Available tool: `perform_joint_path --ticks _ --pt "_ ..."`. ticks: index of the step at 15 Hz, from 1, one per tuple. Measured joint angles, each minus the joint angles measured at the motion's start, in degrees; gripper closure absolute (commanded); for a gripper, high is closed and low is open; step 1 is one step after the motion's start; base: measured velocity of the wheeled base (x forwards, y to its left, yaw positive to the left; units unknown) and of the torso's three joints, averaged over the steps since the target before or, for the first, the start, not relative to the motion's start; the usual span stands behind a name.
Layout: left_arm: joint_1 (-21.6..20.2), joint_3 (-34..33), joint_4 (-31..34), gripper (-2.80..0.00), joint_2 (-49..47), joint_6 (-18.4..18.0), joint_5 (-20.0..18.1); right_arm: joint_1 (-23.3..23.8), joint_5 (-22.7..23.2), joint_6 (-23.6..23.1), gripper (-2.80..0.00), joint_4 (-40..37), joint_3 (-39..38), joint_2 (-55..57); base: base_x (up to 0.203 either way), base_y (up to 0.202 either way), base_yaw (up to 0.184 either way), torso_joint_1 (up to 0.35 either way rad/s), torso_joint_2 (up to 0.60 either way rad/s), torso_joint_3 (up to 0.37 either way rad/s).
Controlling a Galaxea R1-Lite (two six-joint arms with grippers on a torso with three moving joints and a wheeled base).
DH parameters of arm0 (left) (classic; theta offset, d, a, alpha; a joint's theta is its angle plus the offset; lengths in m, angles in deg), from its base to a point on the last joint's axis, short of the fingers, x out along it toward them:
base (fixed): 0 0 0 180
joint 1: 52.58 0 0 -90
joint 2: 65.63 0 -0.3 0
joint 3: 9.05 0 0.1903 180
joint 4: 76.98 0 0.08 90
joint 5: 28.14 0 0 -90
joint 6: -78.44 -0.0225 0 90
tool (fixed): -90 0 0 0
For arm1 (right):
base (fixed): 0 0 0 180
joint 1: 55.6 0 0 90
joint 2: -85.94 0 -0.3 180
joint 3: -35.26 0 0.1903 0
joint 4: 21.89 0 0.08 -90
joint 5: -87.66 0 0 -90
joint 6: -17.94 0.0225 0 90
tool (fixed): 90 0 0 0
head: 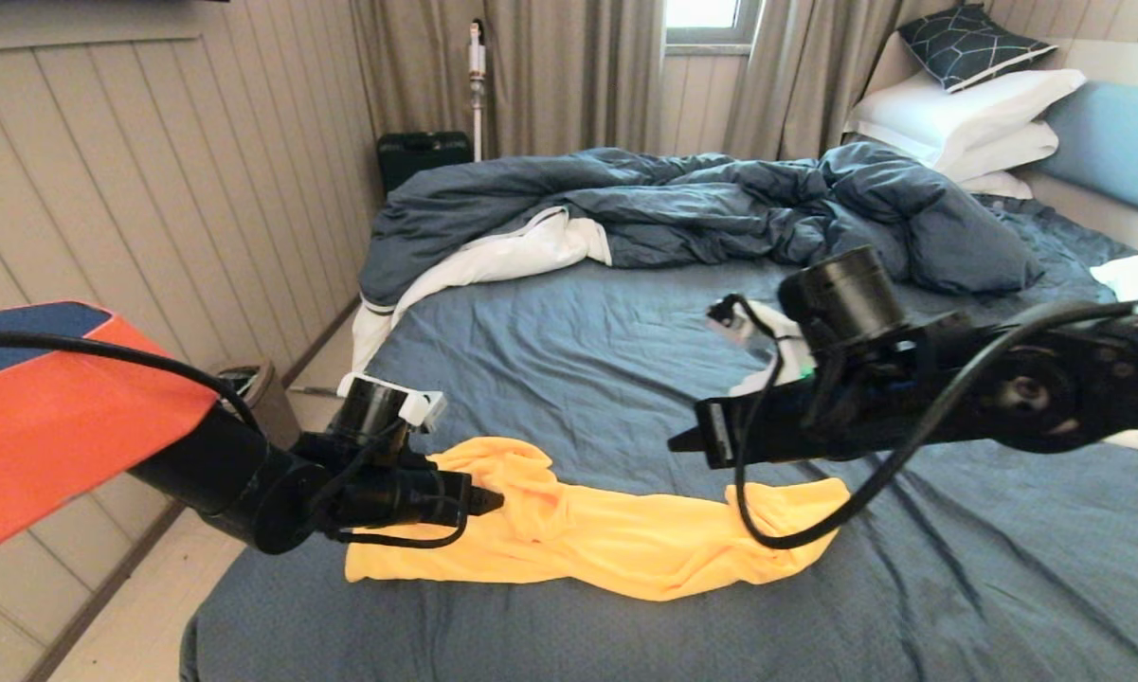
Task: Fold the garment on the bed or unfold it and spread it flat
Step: Unford the yellow T-shirt
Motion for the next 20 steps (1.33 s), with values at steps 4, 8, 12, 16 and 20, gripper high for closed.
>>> perform_joint_path --ticks 4,8,12,16,20 --pt "-1.1 1.9 -0.6 -2.8 -3.3 -0.4 0.0 -10.8 -2.5 1.5 0.0 -0.4 6.3 9.6 0.0 0.0 0.0 0.0 0.0 0.0" --pt "-2.1 7.9 0.6 -2.8 -5.9 -0.3 -0.1 -13.5 -2.6 1.7 0.0 -0.3 3.9 12.1 0.0 0.0 0.0 0.0 0.0 0.0" --pt "-2.1 14.6 4.9 -2.8 -8.3 1.3 -0.5 -13.7 -2.8 1.6 0.0 0.3 1.8 13.2 0.0 0.0 0.0 0.0 0.0 0.0" --pt "-3.3 17.4 5.2 -2.8 -9.2 6.9 -0.2 -14.1 -3.0 1.4 0.0 3.5 4.9 17.5 0.0 0.0 0.0 0.0 0.0 0.0" --pt "-4.6 19.5 6.8 -2.8 -8.8 11.6 1.3 -13.9 -9.9 1.3 0.0 5.9 6.2 21.6 0.0 0.0 0.0 0.0 0.0 0.0"
